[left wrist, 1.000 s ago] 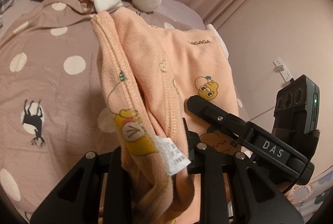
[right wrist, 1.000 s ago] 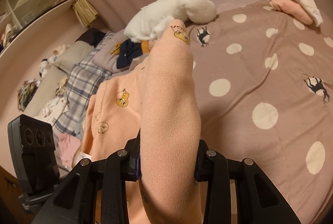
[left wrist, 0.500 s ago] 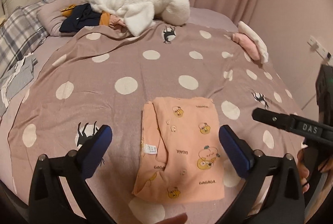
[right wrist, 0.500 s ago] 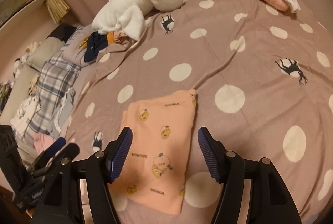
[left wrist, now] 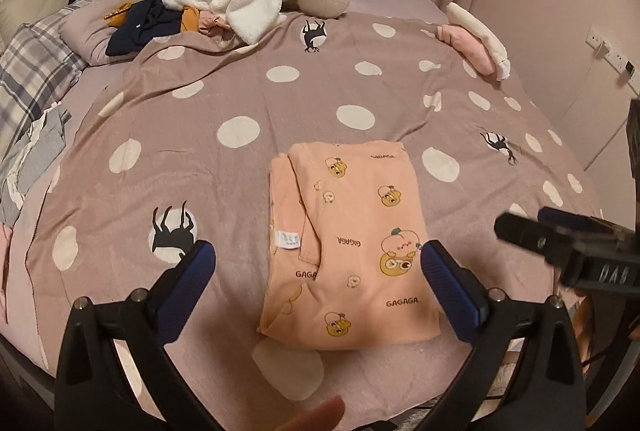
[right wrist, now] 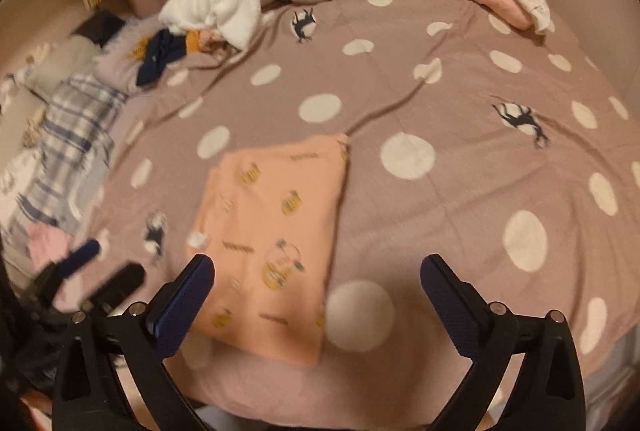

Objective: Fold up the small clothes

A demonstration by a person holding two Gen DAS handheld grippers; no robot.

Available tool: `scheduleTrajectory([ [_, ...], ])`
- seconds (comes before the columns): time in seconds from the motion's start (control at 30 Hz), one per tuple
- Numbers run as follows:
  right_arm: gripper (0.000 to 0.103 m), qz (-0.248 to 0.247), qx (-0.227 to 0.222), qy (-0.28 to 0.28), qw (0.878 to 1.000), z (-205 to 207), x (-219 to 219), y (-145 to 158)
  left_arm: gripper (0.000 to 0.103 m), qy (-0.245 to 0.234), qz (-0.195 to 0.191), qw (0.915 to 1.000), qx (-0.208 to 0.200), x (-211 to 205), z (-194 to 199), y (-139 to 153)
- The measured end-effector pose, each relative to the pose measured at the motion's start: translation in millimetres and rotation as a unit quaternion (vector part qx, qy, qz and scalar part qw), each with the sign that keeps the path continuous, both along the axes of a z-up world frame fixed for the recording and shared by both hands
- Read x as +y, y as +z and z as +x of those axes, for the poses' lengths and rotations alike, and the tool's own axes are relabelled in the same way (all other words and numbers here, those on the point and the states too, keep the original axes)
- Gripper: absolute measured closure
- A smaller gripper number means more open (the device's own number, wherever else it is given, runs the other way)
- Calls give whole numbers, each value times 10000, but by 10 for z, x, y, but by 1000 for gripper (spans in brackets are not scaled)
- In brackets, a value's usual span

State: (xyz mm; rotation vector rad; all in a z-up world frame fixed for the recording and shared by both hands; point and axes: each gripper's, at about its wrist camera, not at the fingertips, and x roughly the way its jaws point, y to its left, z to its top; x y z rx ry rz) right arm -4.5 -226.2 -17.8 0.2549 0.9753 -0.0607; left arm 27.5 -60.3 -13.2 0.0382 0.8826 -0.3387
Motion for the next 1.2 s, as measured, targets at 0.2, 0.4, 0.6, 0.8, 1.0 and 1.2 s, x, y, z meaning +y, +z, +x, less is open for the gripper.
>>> scheduleTrajectory([
  [0.2,1,-121,-109,-160,9997,-95,13,-57,0,-51,156,9999,-3,-32,-47,-47],
  [0.4,1,-215,-1,-71,9997,-98,72,-88,0,-99,222,9997,-28,-39,-73,-41],
  [0.6,1,-335,2,-83,9994,-129,108,-82,0,-127,194,9997,8,-39,-92,-56],
  [0.8,1,-408,14,-83,9991,-133,132,-99,0,-149,305,9994,-19,-68,-101,-70],
  [1.0,1,-574,10,-94,9983,-133,169,-114,0,-145,307,9994,6,-68,-91,-86],
  [1.2,1,-584,37,-70,9983,-125,186,-130,0,-156,276,9995,25,-64,-78,-101],
])
